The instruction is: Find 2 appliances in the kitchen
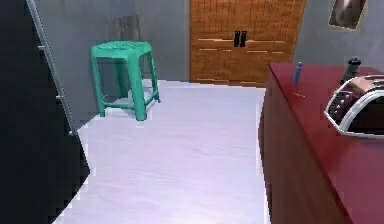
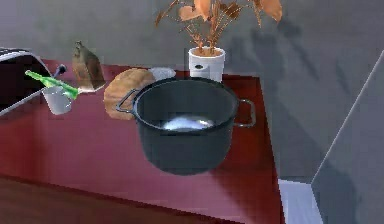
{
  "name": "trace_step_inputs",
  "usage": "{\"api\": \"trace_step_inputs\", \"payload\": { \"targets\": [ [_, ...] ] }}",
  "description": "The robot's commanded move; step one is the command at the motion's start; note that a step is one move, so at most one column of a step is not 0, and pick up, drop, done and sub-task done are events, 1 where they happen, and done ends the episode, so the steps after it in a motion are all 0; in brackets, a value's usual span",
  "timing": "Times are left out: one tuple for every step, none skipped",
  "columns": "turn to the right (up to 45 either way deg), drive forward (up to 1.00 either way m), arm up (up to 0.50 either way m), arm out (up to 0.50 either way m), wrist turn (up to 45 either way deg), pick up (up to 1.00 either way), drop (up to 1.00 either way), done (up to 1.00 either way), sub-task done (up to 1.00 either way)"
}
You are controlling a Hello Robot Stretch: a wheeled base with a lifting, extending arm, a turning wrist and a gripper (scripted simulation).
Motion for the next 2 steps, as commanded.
{"api": "trace_step_inputs", "payload": {
  "targets": [
    [45.0,0.0,0.0,0.0,0.0,0.0,0.0,0.0,0.0],
    [0.0,0.0,0.0,0.0,0.0,0.0,0.0,0.0,1.0]
  ]
}}
